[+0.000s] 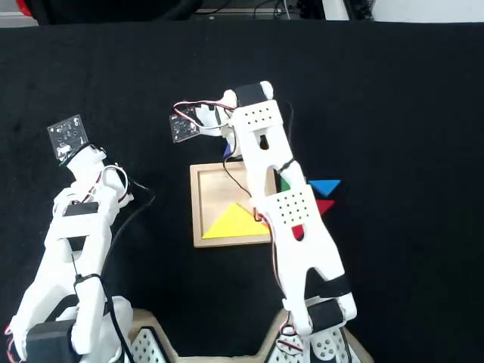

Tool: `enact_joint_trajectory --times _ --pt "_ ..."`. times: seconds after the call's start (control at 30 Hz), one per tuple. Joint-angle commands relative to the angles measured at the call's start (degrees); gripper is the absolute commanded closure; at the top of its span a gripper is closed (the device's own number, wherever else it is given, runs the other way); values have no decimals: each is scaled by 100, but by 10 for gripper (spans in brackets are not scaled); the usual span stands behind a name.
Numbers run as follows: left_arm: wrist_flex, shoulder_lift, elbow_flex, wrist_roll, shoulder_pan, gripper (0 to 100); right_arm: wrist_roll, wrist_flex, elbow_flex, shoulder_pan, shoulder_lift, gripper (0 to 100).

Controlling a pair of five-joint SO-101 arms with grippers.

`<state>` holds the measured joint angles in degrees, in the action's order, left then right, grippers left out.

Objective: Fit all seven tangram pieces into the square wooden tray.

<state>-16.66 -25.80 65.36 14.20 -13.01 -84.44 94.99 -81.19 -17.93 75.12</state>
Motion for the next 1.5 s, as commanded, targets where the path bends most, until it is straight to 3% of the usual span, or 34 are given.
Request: enact_joint_trajectory --times 0.0,0.4,0.53,0.73,0.97,1.2,1.47 --pt "97 -176 -31 -53 84 967 -18 -123 -4 149 -57 841" --pt "97 -176 -31 -53 84 967 1222 255 -1499 193 -101 843" --pt "97 -176 -31 -53 84 967 1363 598 -1358 176 -576 843" --pt "97 -176 -31 -53 84 967 2435 642 -1288 325 -1481 843" --pt "97 -176 -31 -53 84 967 2927 633 813 369 -3064 843" --pt "97 -176 -31 -53 84 967 4141 615 3336 325 -4822 843" --pt "88 -176 -31 -53 84 967 5495 176 5552 325 -5596 843"
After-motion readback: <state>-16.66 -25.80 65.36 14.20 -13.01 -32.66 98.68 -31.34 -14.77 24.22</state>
